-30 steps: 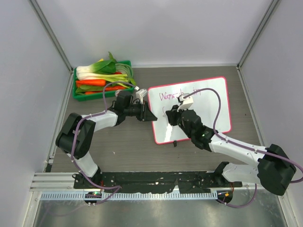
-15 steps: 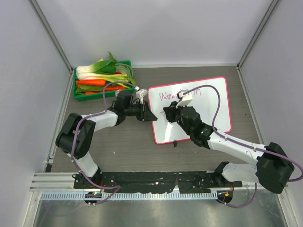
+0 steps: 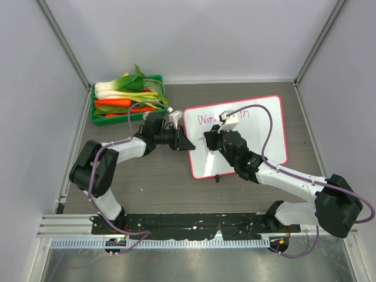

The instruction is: Write a sentence on the whiteboard

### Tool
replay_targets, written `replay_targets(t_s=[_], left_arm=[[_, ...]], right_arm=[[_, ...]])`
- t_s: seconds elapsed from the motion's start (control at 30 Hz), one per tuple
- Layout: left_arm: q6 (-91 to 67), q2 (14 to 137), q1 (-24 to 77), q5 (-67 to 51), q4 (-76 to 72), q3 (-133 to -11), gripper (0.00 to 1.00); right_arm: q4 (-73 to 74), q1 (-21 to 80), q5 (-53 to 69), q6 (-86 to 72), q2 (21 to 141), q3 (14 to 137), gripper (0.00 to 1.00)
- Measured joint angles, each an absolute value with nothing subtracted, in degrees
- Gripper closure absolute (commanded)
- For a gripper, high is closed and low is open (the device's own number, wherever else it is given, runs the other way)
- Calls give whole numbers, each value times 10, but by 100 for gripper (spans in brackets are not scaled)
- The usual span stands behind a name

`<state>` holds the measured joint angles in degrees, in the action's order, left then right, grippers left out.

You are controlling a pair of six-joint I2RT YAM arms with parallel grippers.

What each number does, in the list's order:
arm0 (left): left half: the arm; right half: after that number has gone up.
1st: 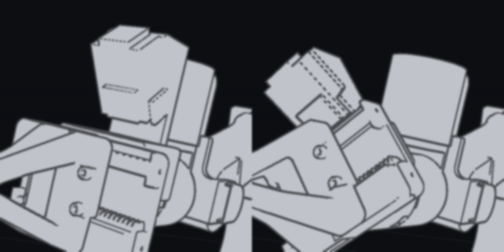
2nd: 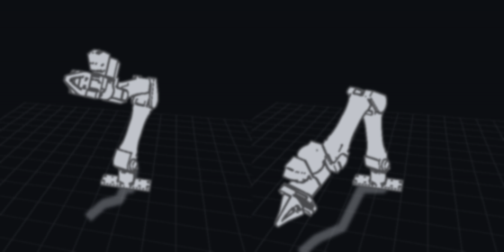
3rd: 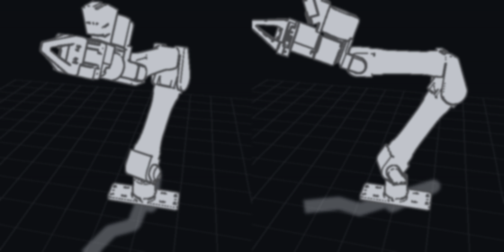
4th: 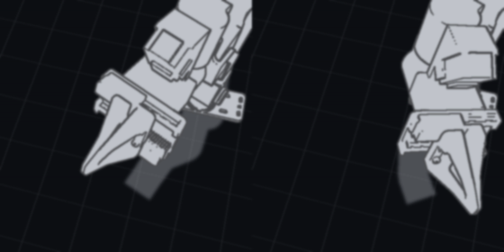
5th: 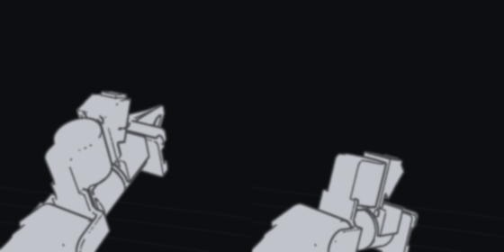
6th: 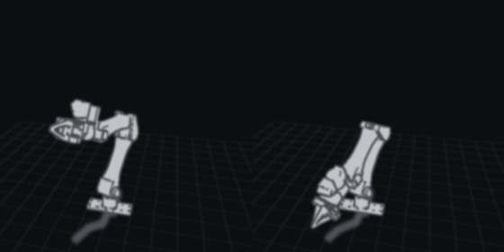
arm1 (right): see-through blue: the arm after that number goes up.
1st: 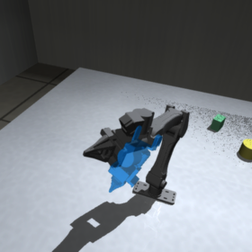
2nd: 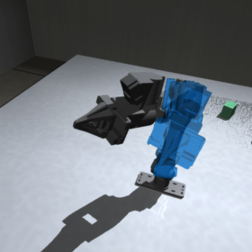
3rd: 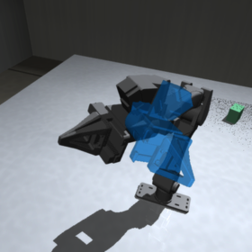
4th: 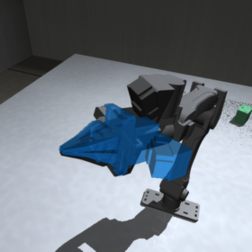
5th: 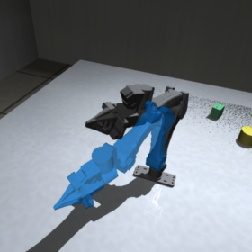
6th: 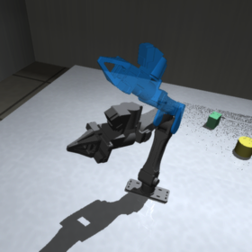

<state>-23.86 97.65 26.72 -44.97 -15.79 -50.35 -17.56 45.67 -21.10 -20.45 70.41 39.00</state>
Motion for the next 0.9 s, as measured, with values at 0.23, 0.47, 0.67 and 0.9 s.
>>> replay_targets(t_s=[0.23, 0.47, 0.67, 0.9], left_arm=[[-239, 976, 267, -450, -158, -503, 100], [-238, 976, 267, -450, -158, -503, 100], [-238, 976, 267, -450, -158, -503, 100], [-238, 976, 267, -450, -158, -503, 100]], right_arm=[[-175, 440, -225, -199, 694, 390, 99], [-165, 432, -229, -195, 684, 390, 99], [-159, 431, -228, -192, 662, 390, 99], [-161, 431, -228, -192, 660, 390, 98]])
